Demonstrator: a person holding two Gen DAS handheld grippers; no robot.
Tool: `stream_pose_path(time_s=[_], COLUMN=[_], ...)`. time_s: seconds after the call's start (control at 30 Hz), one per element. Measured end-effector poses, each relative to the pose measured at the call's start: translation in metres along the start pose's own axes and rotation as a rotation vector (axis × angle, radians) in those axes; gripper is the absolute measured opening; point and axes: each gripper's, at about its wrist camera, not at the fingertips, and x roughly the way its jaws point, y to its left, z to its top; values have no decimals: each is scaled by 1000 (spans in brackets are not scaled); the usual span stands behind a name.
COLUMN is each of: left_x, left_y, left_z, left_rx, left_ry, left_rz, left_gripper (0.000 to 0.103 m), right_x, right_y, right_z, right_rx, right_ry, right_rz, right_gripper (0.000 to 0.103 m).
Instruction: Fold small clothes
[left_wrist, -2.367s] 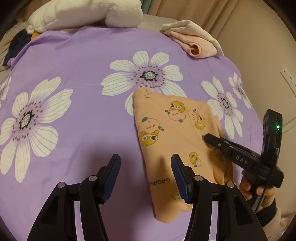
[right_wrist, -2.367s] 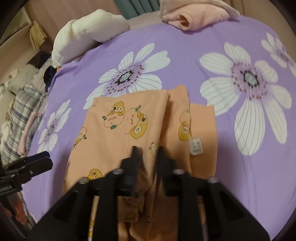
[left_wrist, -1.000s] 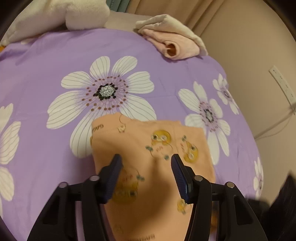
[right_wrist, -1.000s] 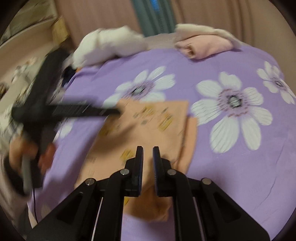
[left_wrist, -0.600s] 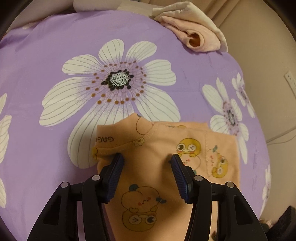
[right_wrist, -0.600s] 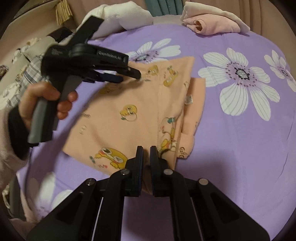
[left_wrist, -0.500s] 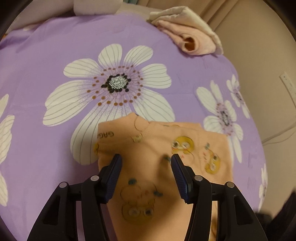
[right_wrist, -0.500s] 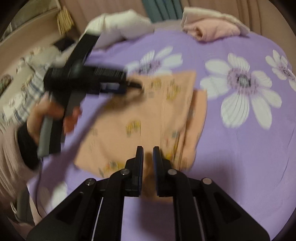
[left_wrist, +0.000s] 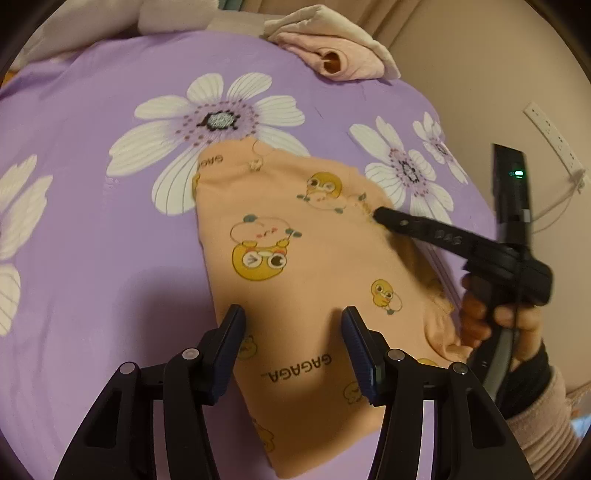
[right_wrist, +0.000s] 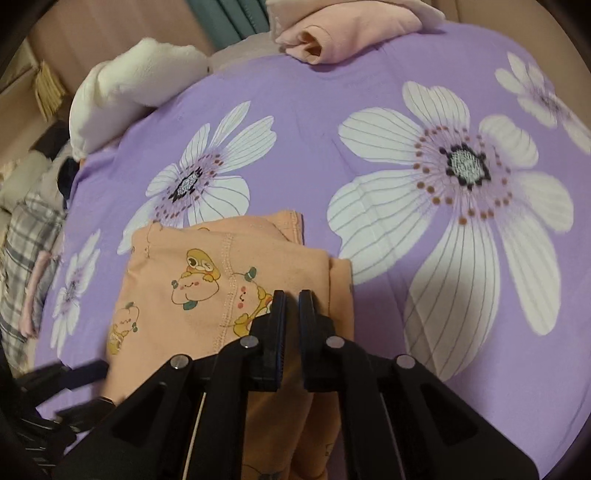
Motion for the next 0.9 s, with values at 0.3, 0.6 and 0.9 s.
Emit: stream_pose_path(time_s=[0.3,0.6,0.9], left_x=[-17,-5,-17], left_y=[-12,-6,3], left_z=[-22,-44,-39], left_rx=[24,11,-77], left_ry=[-17,14,35], left_rz=[-32,-58,-100], left_gripper=[55,55,55], right_x=[-67,-49,-61], right_y=[24,35,42], right_z=[-33,-89,-93], right_rx=[-100,-191,-175], right_ry=[-57,16,11], right_rz=[95,41,30], right_gripper=[13,8,13])
